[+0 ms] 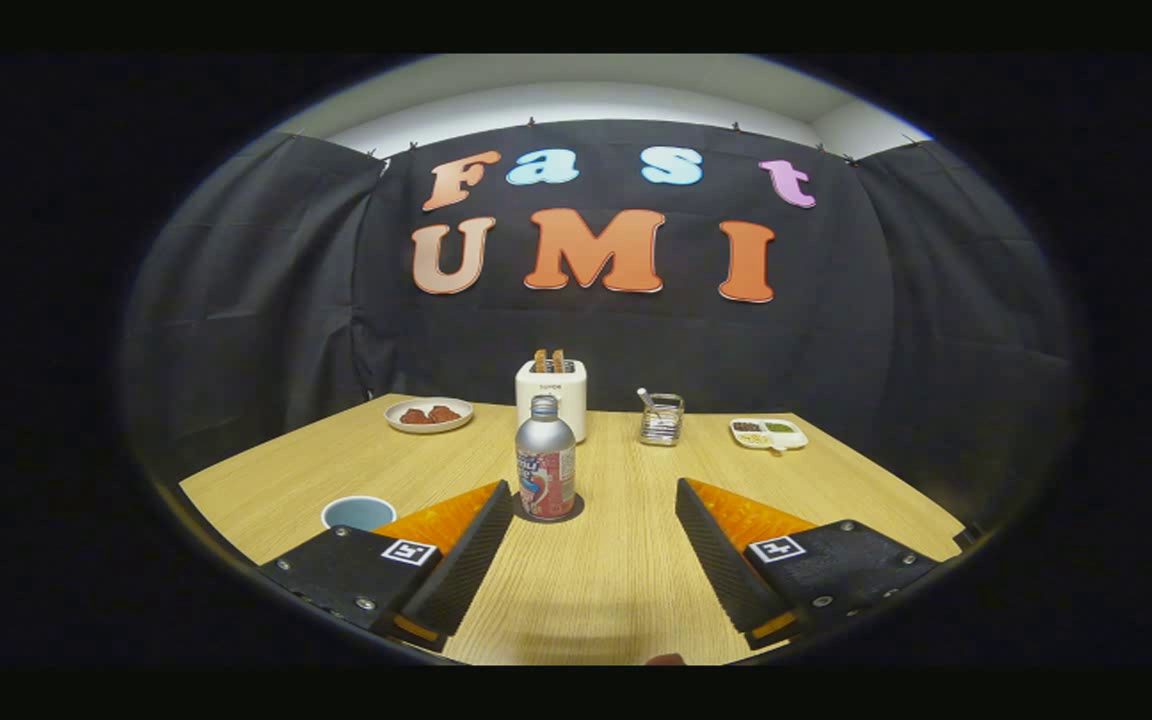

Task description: Take the bottle from table, then pour the juice into the cup, finally place the bottle on the coaster

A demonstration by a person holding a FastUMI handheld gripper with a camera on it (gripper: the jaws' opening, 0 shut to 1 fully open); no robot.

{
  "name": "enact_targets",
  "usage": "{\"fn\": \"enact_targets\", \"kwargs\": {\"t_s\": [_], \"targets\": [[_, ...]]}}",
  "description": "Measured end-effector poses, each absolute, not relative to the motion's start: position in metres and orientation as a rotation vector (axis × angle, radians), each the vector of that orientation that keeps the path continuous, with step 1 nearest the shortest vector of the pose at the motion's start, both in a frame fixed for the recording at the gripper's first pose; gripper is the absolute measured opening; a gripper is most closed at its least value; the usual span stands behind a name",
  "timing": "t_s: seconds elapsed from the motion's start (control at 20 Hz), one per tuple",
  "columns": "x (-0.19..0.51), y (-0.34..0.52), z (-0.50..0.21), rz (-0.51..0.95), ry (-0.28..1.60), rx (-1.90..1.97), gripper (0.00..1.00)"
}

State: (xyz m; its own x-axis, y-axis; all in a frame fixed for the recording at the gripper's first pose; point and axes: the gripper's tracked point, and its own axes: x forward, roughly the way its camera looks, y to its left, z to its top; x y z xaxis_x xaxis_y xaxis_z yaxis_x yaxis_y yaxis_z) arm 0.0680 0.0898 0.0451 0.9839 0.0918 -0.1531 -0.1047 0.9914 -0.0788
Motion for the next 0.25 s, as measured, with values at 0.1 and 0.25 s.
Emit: {"fn": "enact_targets", "kwargs": {"t_s": [0.1,0.25], "targets": [[0.055,0.081,0.051,0.085,0.132,-0.084,0.97],[0.038,0.078,0.058,0.096,0.113,-0.072,0.97]]}}
